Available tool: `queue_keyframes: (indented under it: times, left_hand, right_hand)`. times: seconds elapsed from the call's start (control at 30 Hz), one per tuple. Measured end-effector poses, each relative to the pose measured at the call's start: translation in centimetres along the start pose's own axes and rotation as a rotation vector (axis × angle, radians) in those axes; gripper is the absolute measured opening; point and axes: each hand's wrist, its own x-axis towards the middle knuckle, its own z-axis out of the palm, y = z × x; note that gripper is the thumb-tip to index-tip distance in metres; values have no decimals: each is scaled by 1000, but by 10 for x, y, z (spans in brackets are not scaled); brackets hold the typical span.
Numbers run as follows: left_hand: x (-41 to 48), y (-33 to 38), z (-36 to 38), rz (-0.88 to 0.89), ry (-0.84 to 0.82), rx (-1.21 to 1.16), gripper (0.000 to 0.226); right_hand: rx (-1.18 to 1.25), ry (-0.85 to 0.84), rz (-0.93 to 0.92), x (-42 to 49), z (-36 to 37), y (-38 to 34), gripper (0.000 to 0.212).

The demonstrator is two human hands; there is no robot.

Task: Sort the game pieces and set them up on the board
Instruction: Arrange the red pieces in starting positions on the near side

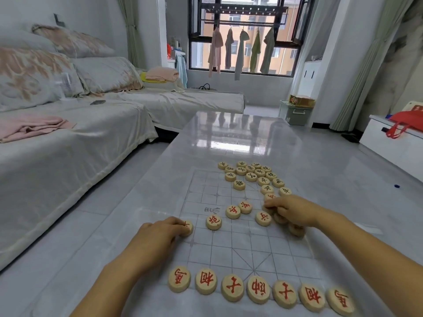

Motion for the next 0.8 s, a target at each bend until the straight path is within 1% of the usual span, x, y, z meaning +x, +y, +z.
queue_keyframes:
  times: [0.03,0.07,0.1,0.2,0.27,0.3,0.33,0.37,0.4,0.43,0.47,0.5,0.57,0.6,0.63,0.7,0.73,0.77,0.8]
  left_hand:
    - [-1,3,-2,6,10,42,39]
    - [-3,6,-4,30,38,79,37]
    - [-6,10,-5,53,44,122,38]
    - [-6,6,1,65,37,100,38]
    - [1,-10,6,85,-42,141,36]
    - [-4,-29,14,187,-114,171,32]
    - [9,-45,24,162,-107,149,29]
    - [17,-50,27,153,-107,204,24]
    - [21,-46,26,114,-109,114,19]
    - [19,-36,21,99,-57,139,17]
    - [19,-19,15,17,8,67,16]
    - [10,-8,13,-5,57,49,13]
    - [4,4,12,28,172,35,4]
    - [0,7,9,34,210,10,3]
    - [-4,9,7,8,219,16,8]
    - [-3,11,9,31,281,-16,10]
    - [-5,14,6,6,270,-35,6]
    - [-2,11,8,4,272,-32,8]
    - [-2,12,7,2,254,-21,17]
  right_hand:
    - [8,9,24,-9,-1,9,43]
    - [23,24,50,-18,-2,19,42]
    - [37,47,69,-26,-3,29,39]
    - [79,104,106,-49,0,62,28]
    - [165,160,124,-64,6,78,26]
    - [222,197,138,-72,10,84,26]
    - [283,239,149,-80,14,88,24]
    - [337,283,163,-88,19,91,21]
    - [382,327,171,-94,25,93,17]
    - [419,371,183,-100,32,94,15]
    - [456,418,193,-105,38,94,13]
    - [481,465,204,-110,43,92,12]
    - [504,526,212,-119,52,87,12]
    - [512,529,211,-123,56,85,13]
    - [516,515,207,-127,58,83,13]
    - [501,468,196,-136,62,81,10]
    - [490,448,188,-141,63,80,11]
    - [481,433,180,-145,64,80,12]
    - [476,420,170,-150,65,80,13]
